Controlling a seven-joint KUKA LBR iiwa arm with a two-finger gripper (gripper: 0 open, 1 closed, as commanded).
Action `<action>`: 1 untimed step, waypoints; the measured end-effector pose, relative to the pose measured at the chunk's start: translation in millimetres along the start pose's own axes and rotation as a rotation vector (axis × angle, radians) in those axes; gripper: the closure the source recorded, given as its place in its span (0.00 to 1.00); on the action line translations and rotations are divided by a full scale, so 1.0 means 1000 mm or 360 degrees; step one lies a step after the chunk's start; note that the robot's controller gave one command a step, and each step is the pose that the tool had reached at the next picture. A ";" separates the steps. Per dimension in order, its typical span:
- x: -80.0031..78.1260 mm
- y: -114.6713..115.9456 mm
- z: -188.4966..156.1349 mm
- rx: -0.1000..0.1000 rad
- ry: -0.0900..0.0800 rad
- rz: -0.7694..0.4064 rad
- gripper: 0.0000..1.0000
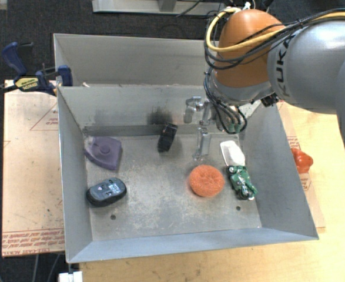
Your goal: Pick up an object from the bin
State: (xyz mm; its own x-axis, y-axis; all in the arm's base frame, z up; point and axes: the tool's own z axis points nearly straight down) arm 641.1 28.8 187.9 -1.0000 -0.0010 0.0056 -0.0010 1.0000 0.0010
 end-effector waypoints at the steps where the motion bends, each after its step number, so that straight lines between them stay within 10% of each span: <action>1: -0.001 0.000 -0.005 0.0000 -0.0012 0.0001 0.00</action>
Offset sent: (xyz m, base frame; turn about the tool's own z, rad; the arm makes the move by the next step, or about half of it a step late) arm -0.0866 -0.0380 -0.0890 -0.2092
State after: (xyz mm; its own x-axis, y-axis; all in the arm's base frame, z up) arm 642.4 28.7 193.1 -1.0000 -0.0005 -0.0018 -0.0005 1.0000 0.0013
